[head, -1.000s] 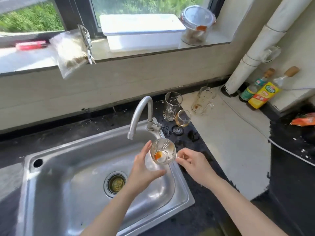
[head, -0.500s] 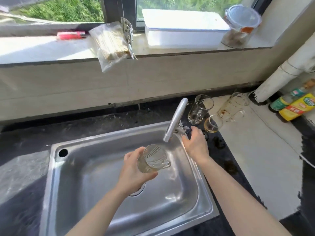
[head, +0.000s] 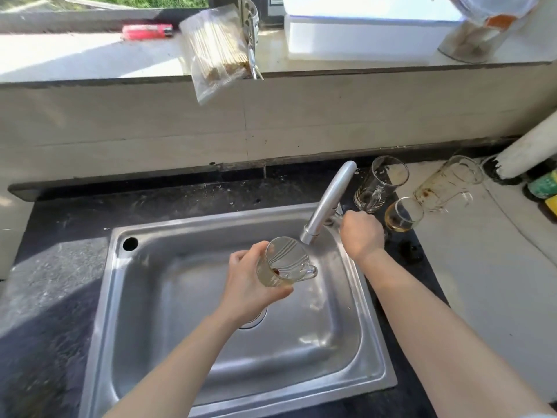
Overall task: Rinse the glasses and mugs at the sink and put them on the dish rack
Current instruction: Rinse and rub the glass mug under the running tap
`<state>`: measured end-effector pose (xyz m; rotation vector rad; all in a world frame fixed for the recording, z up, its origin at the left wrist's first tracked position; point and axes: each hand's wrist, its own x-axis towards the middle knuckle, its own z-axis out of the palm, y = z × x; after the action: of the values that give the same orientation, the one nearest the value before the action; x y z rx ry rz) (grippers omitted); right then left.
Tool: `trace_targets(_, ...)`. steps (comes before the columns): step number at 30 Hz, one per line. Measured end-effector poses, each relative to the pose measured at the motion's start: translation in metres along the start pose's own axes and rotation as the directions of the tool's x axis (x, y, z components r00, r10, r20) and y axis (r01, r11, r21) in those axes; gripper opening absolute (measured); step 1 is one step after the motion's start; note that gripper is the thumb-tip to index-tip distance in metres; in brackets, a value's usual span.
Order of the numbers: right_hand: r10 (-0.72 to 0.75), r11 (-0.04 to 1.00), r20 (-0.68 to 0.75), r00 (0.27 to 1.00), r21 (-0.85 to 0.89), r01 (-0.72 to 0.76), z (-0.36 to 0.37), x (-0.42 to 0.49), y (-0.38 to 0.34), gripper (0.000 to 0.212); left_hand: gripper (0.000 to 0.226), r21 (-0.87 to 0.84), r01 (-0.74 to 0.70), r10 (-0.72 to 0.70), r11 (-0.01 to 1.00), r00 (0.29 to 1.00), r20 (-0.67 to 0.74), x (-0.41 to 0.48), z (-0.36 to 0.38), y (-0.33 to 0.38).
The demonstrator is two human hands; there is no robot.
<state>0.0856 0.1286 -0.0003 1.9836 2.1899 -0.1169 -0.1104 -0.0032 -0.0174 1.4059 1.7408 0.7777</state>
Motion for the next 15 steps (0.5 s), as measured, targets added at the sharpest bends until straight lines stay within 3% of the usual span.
trace_targets(15,-0.237,0.948,0.057,0.970,-0.206,0.244,0.001,-0.008,-0.003,0.028,0.078,0.000,0.025,-0.025,1.000,0.999,-0.046,-0.003,0.010,0.012)
